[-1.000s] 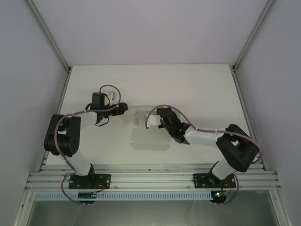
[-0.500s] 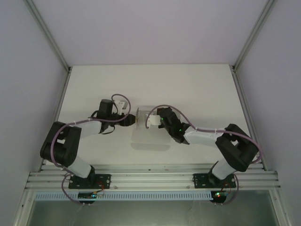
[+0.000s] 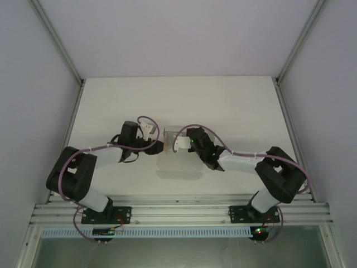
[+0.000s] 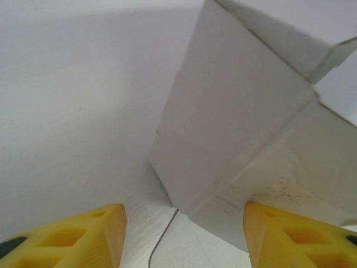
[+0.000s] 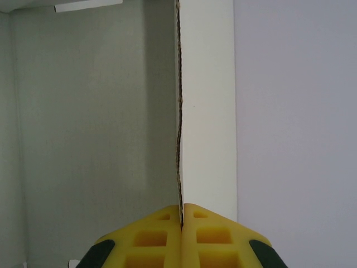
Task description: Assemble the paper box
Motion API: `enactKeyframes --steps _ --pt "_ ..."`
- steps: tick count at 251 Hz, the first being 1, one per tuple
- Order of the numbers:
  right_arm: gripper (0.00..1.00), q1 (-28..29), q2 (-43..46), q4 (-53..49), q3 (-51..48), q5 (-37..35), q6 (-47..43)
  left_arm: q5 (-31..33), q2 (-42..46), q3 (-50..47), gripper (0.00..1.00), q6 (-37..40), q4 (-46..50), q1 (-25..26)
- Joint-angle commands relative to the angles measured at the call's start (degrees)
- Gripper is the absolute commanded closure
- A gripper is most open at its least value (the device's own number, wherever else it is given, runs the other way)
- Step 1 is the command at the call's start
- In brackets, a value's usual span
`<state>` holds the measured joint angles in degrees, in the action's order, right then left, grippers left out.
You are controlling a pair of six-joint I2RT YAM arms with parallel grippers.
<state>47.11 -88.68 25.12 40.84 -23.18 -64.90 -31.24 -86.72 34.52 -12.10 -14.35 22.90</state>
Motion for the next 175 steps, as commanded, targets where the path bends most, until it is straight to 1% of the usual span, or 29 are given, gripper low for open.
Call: enactKeyframes --steps 1,50,80,105,126,151,175 --pt "1.0 -0.2 0.4 -0.9 -0.7 0.0 1.3 -0.4 3.3 -0.3 0.42 2.6 0.8 0.5" --pt "1.0 -0.2 0.4 -0.8 -0.7 0.2 1.2 0.0 4.0 1.2 0.41 4.5 1.0 0.5" --pt "1.0 -0.2 0.5 -0.3 -0.6 0.4 1.3 0.1 1.0 2.5 0.4 4.2 -0.3 0.6" --pt "1.0 -0.1 0.6 -0.6 -0.5 0.4 1.4 0.4 -1.9 3.9 0.36 4.3 -0.5 0.9" --pt "1.0 0.3 0.4 -1.0 -0.7 0.1 1.5 -0.9 -3.8 4.5 0.35 4.2 -0.9 1.4" --pt "1.0 1.0 0.7 -0.6 -1.8 -1.0 1.7 1.8 -4.7 4.3 0.35 4.2 -1.8 2.4" --pt "1.0 2.2 0.6 -0.2 -3.2 -2.8 2.1 2.7 -5.1 4.3 0.35 4.1 -2.2 3.2"
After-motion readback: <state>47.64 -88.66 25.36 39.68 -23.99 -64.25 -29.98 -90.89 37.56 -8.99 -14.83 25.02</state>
